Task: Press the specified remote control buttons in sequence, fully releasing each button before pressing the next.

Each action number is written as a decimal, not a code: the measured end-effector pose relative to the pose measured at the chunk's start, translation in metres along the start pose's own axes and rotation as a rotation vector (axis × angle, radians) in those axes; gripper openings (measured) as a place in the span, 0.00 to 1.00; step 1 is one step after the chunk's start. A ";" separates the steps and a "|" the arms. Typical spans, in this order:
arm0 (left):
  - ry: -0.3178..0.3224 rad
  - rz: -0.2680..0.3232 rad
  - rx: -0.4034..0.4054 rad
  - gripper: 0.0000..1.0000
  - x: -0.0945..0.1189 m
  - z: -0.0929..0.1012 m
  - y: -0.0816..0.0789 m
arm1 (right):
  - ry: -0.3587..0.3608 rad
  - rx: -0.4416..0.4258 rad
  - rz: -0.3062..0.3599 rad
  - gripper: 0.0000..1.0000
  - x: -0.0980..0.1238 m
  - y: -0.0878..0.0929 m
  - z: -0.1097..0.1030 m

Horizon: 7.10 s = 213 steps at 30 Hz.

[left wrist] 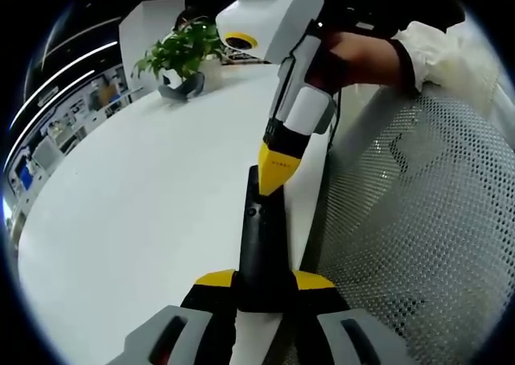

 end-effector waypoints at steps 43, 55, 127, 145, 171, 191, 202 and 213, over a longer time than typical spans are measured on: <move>0.004 0.010 -0.038 0.24 0.001 0.001 0.000 | 0.015 0.035 -0.029 0.00 0.001 0.001 -0.003; 0.015 0.015 -0.080 0.24 0.000 0.004 -0.002 | -0.040 0.104 -0.007 0.00 -0.004 -0.004 -0.015; 0.019 0.001 -0.005 0.24 0.000 0.002 0.000 | -0.110 0.013 -0.053 0.00 -0.009 -0.004 -0.014; 0.027 0.000 -0.008 0.25 -0.001 0.001 -0.001 | -0.090 0.102 -0.082 0.00 -0.010 -0.001 -0.014; 0.028 0.008 -0.003 0.25 0.000 0.002 0.000 | -0.116 0.015 -0.107 0.00 -0.005 0.004 -0.017; 0.029 0.007 -0.009 0.25 0.000 0.002 0.000 | -0.106 0.036 -0.133 0.00 -0.008 0.007 -0.016; 0.022 0.003 -0.004 0.25 0.000 0.002 0.001 | -0.118 0.033 -0.125 0.00 -0.009 0.007 -0.014; -0.015 -0.065 -0.101 0.25 0.008 0.004 0.006 | -0.129 0.030 -0.125 0.00 -0.009 0.008 -0.014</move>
Point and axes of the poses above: the point that each gripper's makers call its tool centre point, and the gripper's own axes: x roughly backward along the fingers, z roughly to its right, y roughly out of its underside, the point moved 8 cm from there along x, roughly backward along the fingers, and after that the axes turned 11 degrees about -y, right-handed, at the moved point
